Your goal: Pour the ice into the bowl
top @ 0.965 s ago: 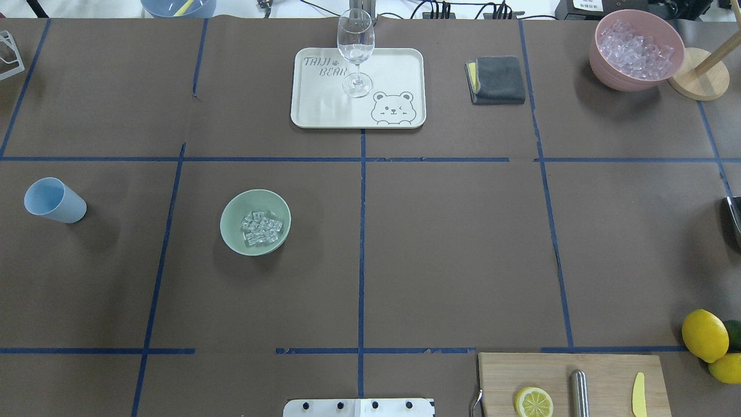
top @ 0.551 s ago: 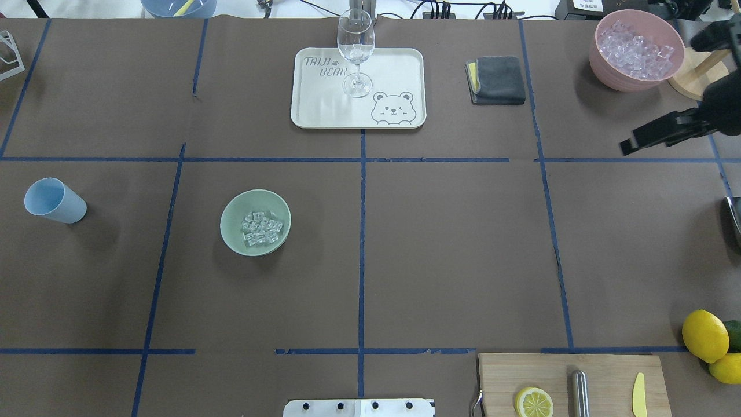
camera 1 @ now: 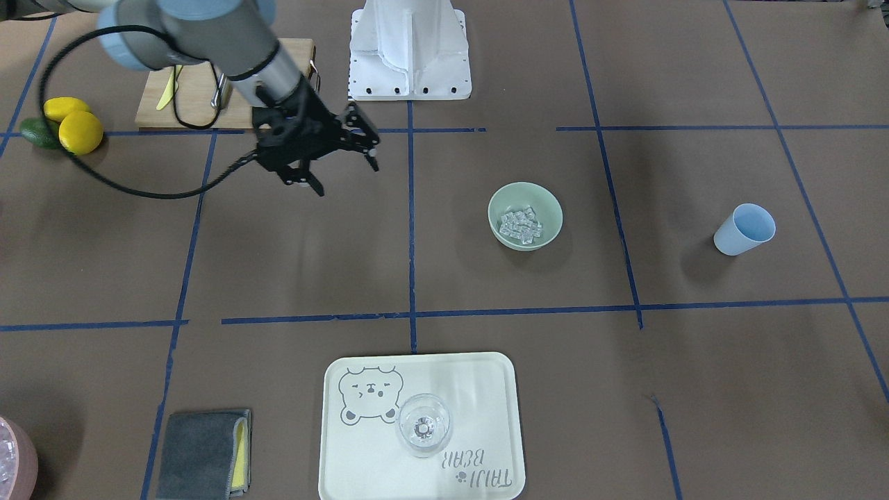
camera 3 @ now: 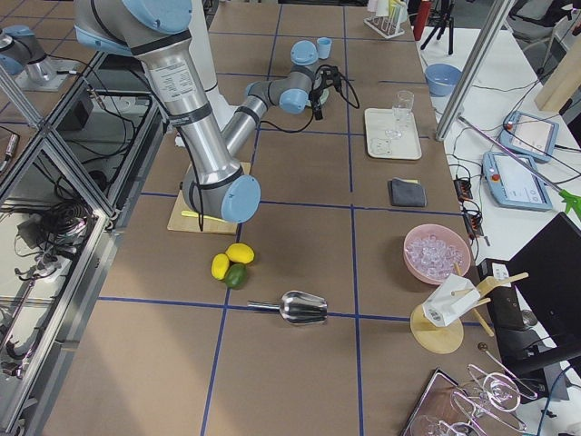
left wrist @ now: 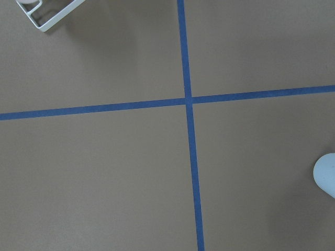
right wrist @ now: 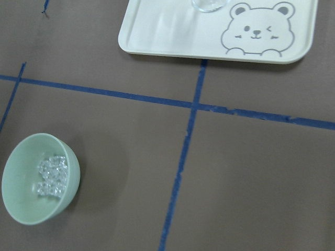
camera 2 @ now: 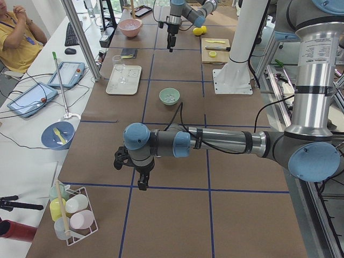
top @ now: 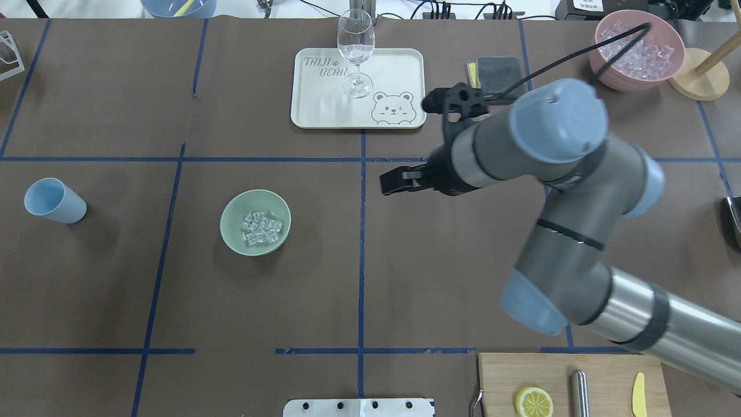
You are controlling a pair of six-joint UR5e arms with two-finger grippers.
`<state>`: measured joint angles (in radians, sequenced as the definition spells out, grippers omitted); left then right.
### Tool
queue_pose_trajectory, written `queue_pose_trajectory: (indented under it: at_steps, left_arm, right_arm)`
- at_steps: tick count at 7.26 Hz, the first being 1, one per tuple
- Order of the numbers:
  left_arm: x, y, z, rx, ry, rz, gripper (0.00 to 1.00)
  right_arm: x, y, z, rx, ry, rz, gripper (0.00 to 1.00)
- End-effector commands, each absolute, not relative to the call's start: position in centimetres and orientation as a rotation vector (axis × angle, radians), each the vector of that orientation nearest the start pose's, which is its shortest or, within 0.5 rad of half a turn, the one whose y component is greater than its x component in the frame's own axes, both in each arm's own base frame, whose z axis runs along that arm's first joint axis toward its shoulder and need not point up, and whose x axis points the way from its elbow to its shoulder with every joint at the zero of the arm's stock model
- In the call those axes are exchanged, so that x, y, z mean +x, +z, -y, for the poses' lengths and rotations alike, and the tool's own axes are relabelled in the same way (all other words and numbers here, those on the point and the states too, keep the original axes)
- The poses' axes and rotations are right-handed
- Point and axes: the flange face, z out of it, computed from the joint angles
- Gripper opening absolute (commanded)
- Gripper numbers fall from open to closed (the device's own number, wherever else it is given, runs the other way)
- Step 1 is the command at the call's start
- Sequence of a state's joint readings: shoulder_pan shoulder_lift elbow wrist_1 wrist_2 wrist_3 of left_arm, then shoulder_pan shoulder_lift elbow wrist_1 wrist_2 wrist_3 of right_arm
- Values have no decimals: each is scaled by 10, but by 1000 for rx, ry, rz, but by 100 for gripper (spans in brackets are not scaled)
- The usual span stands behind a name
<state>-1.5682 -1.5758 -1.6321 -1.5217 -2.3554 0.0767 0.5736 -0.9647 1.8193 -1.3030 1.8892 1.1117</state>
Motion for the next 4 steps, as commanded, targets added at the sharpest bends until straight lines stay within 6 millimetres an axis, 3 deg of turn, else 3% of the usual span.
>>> queue_pose_trajectory:
  at_steps: [1,2,3,4]
  left_arm:
    - [-61,631,494,44,82,-786,100]
    - [-61,632,494,42,81,-788,100]
    - [-61,633,494,39,80,-788,100]
    - [-61,633,494,39,80,-789,100]
  right_arm:
    - [-603,82,430,216,8,1019,100]
    - [-647,68,435,168,32,976,100]
    - [-677,71,440,139,38,925,100]
    - [-693,81,430,164,38,892,100]
